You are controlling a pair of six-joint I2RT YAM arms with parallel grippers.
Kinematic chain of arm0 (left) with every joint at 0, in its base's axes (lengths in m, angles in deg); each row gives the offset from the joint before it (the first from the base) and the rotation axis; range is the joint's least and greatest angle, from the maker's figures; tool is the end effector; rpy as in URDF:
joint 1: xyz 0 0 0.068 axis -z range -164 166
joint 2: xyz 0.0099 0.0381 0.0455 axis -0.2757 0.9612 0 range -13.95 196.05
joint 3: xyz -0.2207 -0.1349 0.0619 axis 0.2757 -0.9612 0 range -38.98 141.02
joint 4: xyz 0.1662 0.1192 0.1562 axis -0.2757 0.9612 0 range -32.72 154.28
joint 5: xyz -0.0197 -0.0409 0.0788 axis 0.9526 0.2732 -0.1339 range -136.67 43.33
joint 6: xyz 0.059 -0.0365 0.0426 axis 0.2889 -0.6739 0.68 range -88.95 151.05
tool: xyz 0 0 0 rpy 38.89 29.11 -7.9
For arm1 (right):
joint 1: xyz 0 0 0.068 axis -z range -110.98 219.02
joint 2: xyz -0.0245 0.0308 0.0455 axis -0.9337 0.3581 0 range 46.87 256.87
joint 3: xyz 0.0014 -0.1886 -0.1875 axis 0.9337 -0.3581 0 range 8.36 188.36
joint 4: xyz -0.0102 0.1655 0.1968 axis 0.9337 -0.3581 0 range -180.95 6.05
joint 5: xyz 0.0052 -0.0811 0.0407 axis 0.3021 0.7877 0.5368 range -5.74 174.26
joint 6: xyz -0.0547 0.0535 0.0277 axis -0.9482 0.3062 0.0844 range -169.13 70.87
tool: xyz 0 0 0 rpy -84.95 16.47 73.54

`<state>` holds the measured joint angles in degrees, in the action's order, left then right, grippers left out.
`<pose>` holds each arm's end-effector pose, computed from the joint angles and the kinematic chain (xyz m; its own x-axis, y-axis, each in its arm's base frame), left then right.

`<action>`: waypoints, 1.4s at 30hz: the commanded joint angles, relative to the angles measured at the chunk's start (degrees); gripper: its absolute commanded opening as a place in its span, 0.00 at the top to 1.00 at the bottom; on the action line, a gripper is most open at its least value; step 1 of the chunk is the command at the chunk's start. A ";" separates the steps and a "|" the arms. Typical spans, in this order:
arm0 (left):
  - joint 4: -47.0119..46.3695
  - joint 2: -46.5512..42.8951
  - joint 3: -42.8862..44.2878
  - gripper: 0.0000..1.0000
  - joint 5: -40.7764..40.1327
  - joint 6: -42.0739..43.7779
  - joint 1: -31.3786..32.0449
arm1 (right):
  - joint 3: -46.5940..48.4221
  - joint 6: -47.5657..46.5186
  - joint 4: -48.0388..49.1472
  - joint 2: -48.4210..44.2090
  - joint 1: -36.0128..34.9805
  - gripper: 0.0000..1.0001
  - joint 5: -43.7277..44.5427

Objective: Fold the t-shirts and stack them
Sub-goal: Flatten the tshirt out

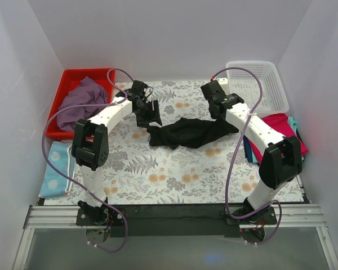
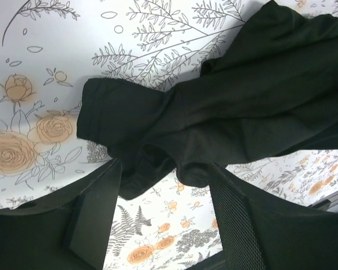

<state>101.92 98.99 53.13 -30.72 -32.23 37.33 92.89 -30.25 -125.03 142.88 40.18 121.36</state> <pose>0.3891 -0.1728 0.1915 -0.7882 -0.6143 0.0366 -0.5520 0.6796 -0.4832 0.3480 0.1429 0.2765 -0.6786 -0.0790 -0.7303 0.1651 0.9524 -0.2564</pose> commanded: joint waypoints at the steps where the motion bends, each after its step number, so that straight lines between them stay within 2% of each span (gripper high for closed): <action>1: -0.70 2.01 2.72 0.42 0.23 -0.17 0.83 | 0.55 0.73 -0.40 -0.82 0.10 0.99 0.51; 4: -0.61 2.98 2.28 0.50 -0.30 -0.26 1.62 | 0.02 0.38 -0.41 -1.09 0.10 0.99 1.04; 5: -0.61 3.07 2.02 0.58 -0.30 -0.35 2.05 | -0.24 0.37 -0.40 -1.17 0.19 0.99 0.96; 7: -0.08 2.98 1.06 0.66 -1.70 -0.35 2.41 | -0.33 0.29 -0.40 -1.17 0.19 0.99 1.13; 8: 0.18 2.90 0.70 0.76 -2.14 -0.17 2.58 | -0.33 0.20 -0.40 -1.17 0.19 0.99 1.13; 10: 0.44 2.19 -0.27 0.88 -4.15 -0.17 2.67 | -0.42 0.29 -0.40 -1.17 0.27 0.99 1.04; 11: 1.14 2.02 -0.01 0.97 -4.95 0.18 2.67 | -0.33 0.20 -0.49 -1.17 0.19 0.99 1.04; 12: 1.67 1.84 0.34 1.00 -5.74 0.53 2.67 | -0.25 0.29 -0.41 -1.17 0.36 0.99 0.96; 16: 4.31 0.53 4.64 1.00 -12.33 1.41 2.58 | 0.37 -0.06 -0.40 -1.79 0.71 0.99 1.74; 20: 7.29 -1.67 12.27 1.00 -23.99 1.06 2.50 | 1.86 -0.42 -0.49 -3.63 1.50 0.99 4.03; 27: 5.20 -8.08 16.95 1.00 -39.04 1.23 2.41 | 6.87 -1.64 -0.32 -6.27 2.56 0.99 8.33; 36: 1.77 -15.38 21.00 1.00 -51.44 4.13 2.23 | 15.31 -4.11 -0.40 -8.55 2.65 0.99 8.60; 42: -0.43 -22.85 19.33 1.00 -56.72 5.01 2.23 | 15.14 -4.55 -0.40 -13.38 2.65 0.99 8.07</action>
<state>104.35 83.30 72.37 -80.43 -28.63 39.82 105.87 -33.97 -126.26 133.74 42.65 127.81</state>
